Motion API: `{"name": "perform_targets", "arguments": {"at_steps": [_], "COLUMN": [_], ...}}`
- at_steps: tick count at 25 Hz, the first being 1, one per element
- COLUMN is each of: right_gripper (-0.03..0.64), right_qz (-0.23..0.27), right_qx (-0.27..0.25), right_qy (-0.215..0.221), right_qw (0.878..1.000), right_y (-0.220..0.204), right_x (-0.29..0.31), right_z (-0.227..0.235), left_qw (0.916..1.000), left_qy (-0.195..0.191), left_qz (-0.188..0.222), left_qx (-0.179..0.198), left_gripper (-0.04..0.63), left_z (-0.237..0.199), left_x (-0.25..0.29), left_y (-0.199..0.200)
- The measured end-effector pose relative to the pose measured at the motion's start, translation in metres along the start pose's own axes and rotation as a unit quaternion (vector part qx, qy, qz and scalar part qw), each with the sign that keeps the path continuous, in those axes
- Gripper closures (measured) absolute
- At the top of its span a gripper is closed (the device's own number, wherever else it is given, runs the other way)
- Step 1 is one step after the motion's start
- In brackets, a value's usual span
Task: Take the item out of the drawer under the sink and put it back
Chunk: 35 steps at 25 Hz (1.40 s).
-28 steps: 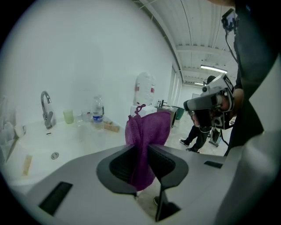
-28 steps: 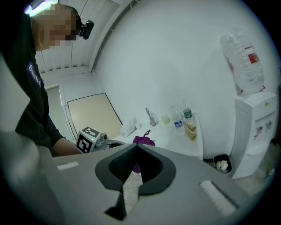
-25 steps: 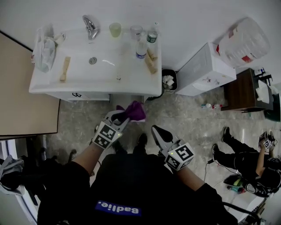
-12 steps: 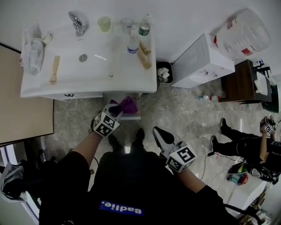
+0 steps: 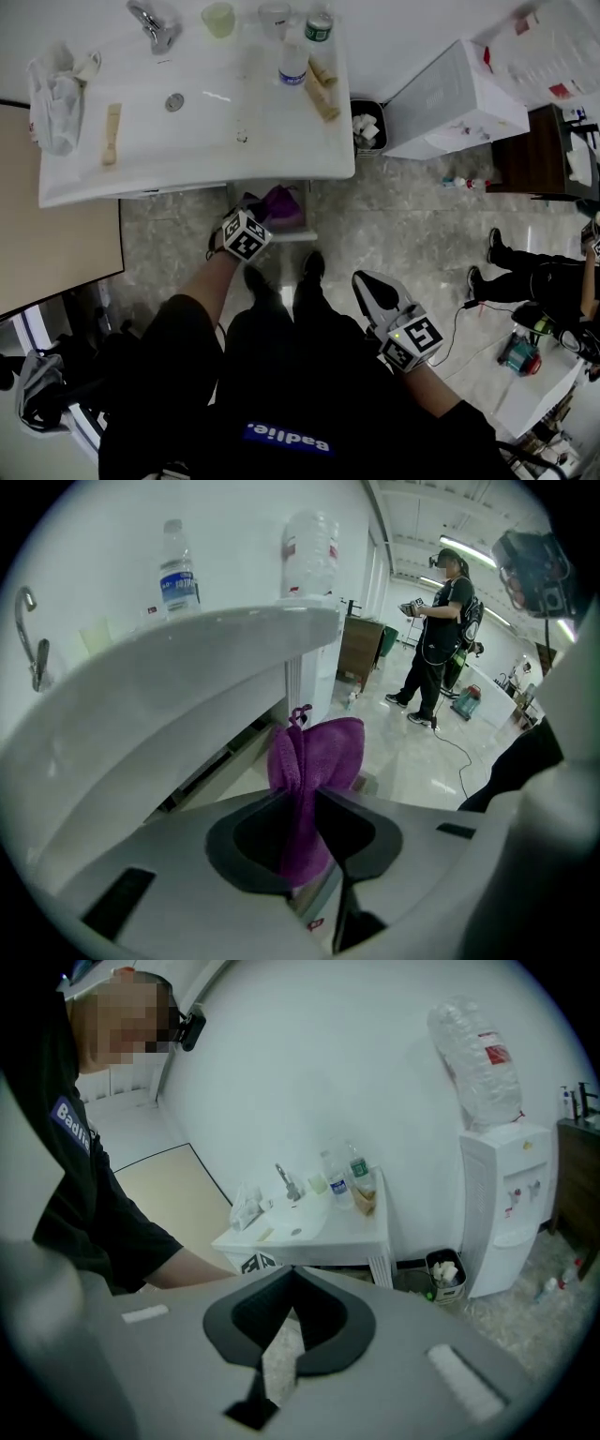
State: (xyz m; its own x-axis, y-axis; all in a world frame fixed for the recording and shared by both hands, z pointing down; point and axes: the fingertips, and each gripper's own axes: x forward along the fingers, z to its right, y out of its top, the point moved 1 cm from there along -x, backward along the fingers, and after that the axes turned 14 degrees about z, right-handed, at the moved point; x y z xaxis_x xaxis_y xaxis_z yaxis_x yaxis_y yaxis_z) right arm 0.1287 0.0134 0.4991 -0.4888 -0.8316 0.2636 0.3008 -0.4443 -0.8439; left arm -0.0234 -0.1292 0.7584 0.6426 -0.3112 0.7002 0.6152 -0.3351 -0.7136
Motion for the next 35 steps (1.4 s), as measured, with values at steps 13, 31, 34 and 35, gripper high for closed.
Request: {"name": "perform_targets", "arguments": {"at_steps": [13,31,34,35], "right_gripper": [0.615,0.614,0.614,0.614], "right_qz": [-0.039,-0.049,-0.04,-0.037], "right_qx": [0.001,-0.017,-0.02,-0.02], "right_qy": [-0.025,-0.009,0.003,0.007], "right_qw": [0.999,0.999,0.999,0.999], "right_y": [-0.039,-0.047,-0.039,-0.037], "right_x": [-0.009,-0.009,-0.004,-0.003], "right_z": [0.029,0.032,0.024,0.022], "left_qw": [0.9949,0.9902,0.9914,0.9922], "left_qy": [-0.015,-0.032,-0.03,-0.027], "left_qz": [-0.085,-0.106,-0.099,-0.093], "left_qx": [0.052,0.085,0.081,0.078], "left_gripper": [0.505,0.478,0.471,0.471], "left_z": [-0.016,-0.01,-0.011,-0.012], "left_x": [0.074,0.094,0.082,0.077], "left_y": [-0.06,-0.055,-0.044,-0.038]}}
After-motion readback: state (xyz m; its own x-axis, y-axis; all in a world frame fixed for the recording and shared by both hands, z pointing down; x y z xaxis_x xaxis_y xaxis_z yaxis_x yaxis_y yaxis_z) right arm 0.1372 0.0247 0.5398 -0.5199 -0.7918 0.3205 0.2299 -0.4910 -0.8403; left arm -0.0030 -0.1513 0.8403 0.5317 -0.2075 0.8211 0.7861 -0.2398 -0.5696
